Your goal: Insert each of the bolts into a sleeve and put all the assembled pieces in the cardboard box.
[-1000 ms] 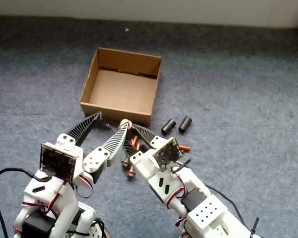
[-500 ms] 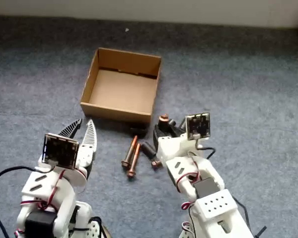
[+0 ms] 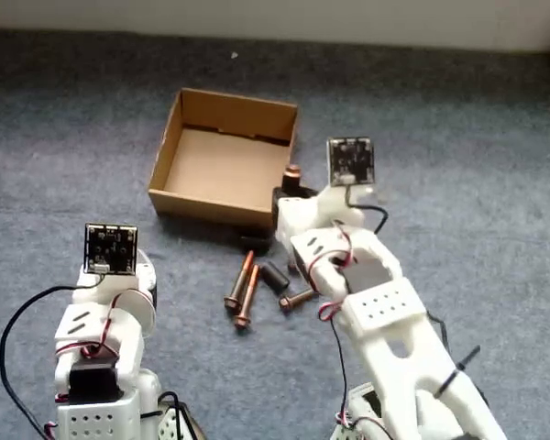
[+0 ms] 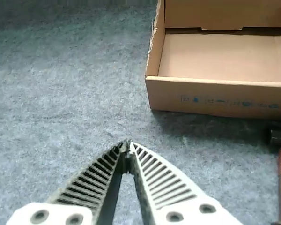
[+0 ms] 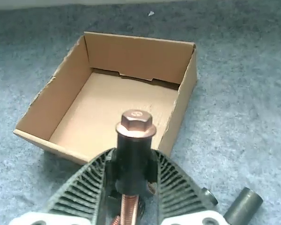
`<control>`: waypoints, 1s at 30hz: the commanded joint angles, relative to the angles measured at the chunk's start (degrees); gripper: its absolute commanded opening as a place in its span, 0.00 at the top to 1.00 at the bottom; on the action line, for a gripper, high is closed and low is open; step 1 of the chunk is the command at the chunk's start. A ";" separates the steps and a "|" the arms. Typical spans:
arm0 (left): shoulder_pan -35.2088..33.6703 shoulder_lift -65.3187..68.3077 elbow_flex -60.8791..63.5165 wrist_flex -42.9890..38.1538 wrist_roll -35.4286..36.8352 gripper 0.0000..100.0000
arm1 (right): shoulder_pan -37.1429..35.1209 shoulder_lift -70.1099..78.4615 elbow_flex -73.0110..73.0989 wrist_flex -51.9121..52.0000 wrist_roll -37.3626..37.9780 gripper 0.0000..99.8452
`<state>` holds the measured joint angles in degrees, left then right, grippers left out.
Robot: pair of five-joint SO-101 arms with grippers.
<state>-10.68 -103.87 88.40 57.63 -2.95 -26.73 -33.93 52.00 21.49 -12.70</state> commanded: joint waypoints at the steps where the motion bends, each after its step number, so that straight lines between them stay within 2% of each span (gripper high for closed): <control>1: -0.66 -0.57 0.75 -1.67 -0.35 0.99 | -0.84 10.42 -12.70 -5.58 -0.53 1.00; 7: -0.31 -0.57 1.10 -1.67 -0.53 0.99 | -0.75 26.68 -22.90 -15.34 -0.53 1.00; 12: -0.31 -0.57 1.10 -1.67 -0.53 0.99 | -0.75 36.09 -25.45 -22.55 -0.53 0.99; 17: -0.31 -0.48 1.10 -1.67 -0.62 0.99 | -0.66 39.25 -25.19 -22.29 -0.62 0.82; 19: -0.31 -0.48 1.10 -1.67 -0.62 0.99 | -0.75 38.55 -25.19 -22.20 -0.62 0.80; 25: -0.31 -0.48 1.10 -1.67 -0.62 0.99 | -0.92 34.95 -25.19 -13.32 -0.62 0.89; 30: -0.31 -0.48 1.10 -1.67 -0.62 0.99 | -1.01 28.18 -25.36 1.89 -0.62 0.93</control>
<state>-10.86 -103.87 89.89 57.01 -2.95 -27.08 0.97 29.14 14.99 -12.97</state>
